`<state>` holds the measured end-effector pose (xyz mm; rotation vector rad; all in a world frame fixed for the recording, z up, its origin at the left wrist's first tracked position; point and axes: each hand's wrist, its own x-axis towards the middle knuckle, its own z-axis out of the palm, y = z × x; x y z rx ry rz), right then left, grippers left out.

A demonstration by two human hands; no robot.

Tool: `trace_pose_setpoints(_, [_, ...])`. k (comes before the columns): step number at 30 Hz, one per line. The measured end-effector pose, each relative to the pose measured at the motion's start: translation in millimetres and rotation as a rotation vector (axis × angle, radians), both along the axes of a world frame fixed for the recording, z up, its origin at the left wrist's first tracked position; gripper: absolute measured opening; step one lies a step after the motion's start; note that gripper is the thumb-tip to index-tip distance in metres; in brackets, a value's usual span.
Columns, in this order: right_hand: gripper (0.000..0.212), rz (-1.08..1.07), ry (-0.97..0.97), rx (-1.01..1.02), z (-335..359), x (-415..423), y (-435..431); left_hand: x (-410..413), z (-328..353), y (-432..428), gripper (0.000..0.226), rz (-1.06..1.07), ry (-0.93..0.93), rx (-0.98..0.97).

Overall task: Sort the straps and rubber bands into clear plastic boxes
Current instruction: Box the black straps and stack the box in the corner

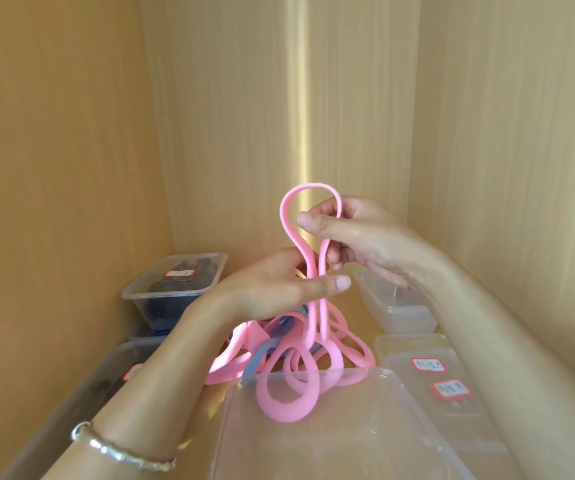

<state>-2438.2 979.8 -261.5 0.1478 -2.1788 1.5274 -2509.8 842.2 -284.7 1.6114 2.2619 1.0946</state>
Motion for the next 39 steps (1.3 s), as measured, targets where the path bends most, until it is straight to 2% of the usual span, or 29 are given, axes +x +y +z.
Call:
trace_pose_setpoints(5, [0.045,0.007,-0.003,0.0,0.5,-1.3,-1.0,0.1,-0.7,1.9,0.02,-0.015,0.043,-0.015])
trace_pose_setpoints(11, [0.049,0.034,-0.051,0.049,-1.7,-0.8,-4.0,3.4,1.8,4.0,0.01,0.032,0.025,-0.028])
trace_pose_setpoints(16, [0.047,-0.066,-0.03,0.111,-0.1,0.0,-4.5,2.1,2.0,3.5,0.013,0.115,0.023,0.03])
trace_pose_setpoints(21, [0.041,-0.211,0.062,0.157,3.5,-0.2,-3.9,1.9,0.5,4.6,0.009,0.168,0.105,-0.038])
trace_pose_setpoints(27, [0.033,-0.164,0.03,0.188,1.8,-0.4,-4.9,9.9,1.9,4.2,0.044,0.121,0.142,-0.005])
trace_pose_setpoints(32, [0.034,-0.161,0.011,0.232,1.1,-0.1,-4.3,8.0,0.1,7.3,0.028,0.18,0.155,-0.028])
trace_pose_setpoints(39, [0.03,-0.161,0.028,0.21,-0.3,-1.5,-4.0,4.6,-0.3,8.1,0.024,0.194,0.181,-0.039])
